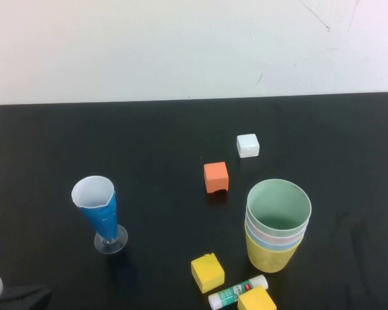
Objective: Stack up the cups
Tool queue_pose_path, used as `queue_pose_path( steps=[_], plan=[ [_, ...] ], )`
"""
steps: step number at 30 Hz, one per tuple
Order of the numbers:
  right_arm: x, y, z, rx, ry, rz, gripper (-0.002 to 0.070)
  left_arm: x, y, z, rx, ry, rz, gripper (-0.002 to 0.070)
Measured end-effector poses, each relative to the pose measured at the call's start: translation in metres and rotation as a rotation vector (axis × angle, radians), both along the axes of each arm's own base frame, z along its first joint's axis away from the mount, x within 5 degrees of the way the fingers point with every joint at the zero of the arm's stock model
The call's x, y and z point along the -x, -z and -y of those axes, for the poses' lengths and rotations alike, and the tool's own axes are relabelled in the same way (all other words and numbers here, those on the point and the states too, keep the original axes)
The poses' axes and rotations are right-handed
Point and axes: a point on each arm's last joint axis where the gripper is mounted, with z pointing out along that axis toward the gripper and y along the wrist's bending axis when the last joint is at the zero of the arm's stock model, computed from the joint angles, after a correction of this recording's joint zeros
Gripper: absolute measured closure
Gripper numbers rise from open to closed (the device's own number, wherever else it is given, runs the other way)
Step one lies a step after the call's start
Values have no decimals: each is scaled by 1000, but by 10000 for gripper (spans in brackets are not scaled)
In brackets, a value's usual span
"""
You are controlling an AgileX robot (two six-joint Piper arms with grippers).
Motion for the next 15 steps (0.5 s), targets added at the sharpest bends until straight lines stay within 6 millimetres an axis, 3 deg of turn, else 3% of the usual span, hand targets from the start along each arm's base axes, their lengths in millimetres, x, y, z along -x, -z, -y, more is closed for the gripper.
queue_pose_path(
  steps=[5,15],
  plan=[
    [2,31,10,-42,103,103,678,0,0,0,0,0,0,676],
    [7,54,35,-78,487,145,678,0,0,0,0,0,0,676]
  ],
)
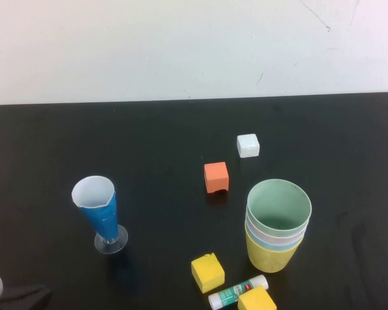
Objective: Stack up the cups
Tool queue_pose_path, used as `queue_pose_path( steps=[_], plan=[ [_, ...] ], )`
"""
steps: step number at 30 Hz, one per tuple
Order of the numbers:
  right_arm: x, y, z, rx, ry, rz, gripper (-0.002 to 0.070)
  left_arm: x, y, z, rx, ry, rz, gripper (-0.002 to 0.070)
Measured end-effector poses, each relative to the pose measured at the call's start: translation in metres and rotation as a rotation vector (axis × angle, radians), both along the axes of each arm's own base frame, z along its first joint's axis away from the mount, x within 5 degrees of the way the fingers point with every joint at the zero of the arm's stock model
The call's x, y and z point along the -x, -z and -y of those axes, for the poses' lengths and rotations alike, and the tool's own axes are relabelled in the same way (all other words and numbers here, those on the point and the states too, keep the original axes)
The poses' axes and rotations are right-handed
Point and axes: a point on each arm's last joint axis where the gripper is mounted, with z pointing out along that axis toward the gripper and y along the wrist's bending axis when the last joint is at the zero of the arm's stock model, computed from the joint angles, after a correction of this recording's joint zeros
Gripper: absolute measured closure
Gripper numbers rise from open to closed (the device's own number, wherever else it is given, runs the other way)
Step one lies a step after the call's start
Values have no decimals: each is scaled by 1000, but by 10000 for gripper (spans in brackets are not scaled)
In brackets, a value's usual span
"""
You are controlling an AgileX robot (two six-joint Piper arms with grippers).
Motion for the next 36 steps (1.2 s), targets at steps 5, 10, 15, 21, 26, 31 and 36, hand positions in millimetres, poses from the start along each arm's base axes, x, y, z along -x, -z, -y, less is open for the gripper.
queue_pose_path(
  steps=[5,10,15,21,26,31,36],
  plan=[
    [-1,14,6,-119,100,-77,678,0,0,0,0,0,0,676],
    [0,15,4,-182,51,-92,678,0,0,0,0,0,0,676],
    [1,18,0,-193,-20,-129,678,0,0,0,0,0,0,676],
    [3,30,0,-185,-16,-260,678,0,0,0,0,0,0,676],
    [4,33,1,-184,17,-295,678,0,0,0,0,0,0,676],
    [4,33,2,-184,31,-293,678,0,0,0,-2,1,1,676],
    [4,33,2,-184,31,-294,678,0,0,0,-3,2,2,676]
  ],
)
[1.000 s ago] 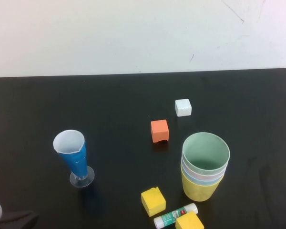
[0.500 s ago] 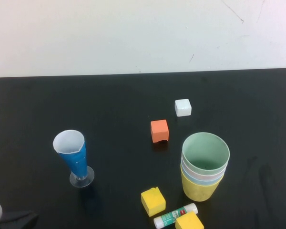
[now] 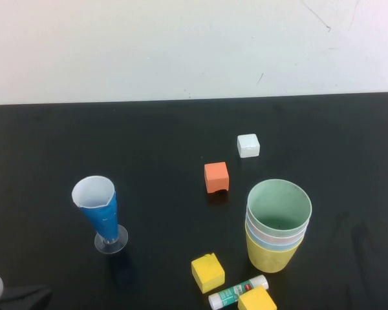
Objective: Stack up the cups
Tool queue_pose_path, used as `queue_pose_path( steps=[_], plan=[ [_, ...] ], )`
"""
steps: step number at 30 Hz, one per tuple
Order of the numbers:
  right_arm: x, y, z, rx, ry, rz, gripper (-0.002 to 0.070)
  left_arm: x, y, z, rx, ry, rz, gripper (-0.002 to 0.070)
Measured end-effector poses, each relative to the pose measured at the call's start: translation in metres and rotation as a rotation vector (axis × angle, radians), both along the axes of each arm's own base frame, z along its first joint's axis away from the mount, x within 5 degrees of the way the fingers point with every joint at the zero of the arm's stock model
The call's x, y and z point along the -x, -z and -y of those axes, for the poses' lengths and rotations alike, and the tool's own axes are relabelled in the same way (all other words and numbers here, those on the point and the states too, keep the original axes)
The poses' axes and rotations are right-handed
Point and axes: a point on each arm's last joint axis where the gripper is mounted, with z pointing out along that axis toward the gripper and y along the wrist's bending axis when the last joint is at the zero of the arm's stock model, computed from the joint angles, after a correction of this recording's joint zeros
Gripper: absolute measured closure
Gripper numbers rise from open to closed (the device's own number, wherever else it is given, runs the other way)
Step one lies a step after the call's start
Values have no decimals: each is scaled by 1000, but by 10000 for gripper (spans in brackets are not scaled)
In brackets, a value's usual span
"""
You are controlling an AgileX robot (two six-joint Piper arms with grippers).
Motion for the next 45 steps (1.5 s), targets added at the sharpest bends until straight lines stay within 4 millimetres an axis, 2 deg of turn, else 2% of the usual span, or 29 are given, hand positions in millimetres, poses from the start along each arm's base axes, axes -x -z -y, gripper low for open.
queue_pose_path(
  steps=[20,23,28,31,45],
  plan=[
    [0,0,0,2,0,-1,678,0,0,0,-2,5,4,676],
    [0,0,0,2,0,-1,678,0,10,2,5,16,3,676],
    [0,0,0,2,0,-1,678,2,49,-3,5,-30,-63,676],
    [0,0,0,2,0,-2,678,4,69,-9,75,-98,-56,676],
    [0,0,0,2,0,-2,678,15,108,-44,345,-523,306,676]
  ],
)
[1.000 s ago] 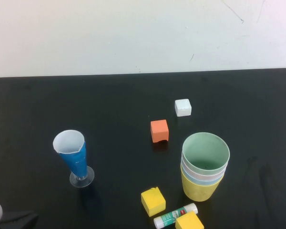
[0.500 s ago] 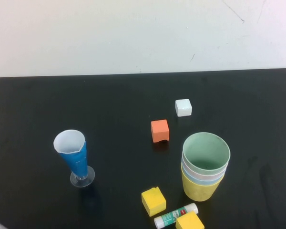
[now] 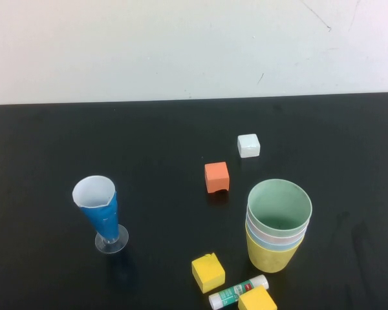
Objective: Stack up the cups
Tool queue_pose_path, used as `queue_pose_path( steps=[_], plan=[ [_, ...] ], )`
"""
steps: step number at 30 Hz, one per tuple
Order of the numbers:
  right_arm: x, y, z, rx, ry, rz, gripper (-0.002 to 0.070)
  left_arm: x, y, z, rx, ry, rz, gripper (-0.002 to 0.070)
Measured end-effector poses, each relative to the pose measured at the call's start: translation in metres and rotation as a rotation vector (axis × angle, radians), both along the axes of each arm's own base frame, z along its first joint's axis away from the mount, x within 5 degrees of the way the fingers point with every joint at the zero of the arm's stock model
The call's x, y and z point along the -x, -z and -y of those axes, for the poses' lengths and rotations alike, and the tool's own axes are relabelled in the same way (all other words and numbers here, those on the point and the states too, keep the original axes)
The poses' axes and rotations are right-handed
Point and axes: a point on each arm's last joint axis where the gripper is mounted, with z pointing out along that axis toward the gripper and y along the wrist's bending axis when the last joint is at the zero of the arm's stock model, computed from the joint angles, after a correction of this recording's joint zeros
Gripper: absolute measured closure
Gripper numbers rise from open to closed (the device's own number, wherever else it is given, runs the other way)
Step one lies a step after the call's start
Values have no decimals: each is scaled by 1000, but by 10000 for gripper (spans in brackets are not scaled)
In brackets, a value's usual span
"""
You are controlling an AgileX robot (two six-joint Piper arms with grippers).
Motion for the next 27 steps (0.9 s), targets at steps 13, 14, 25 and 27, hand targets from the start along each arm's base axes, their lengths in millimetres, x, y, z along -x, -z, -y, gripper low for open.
queue_pose_path(
  steps=[13,14,25,27],
  plan=[
    [0,0,0,0,0,0,678,7,7,-3,22,-44,-58,676],
    [0,0,0,0,0,0,678,7,7,-3,23,-41,-59,676],
    [0,0,0,0,0,0,678,7,7,-2,31,-38,-59,676],
    [0,0,0,0,0,0,678,7,7,-2,31,-38,-59,676]
  ],
)
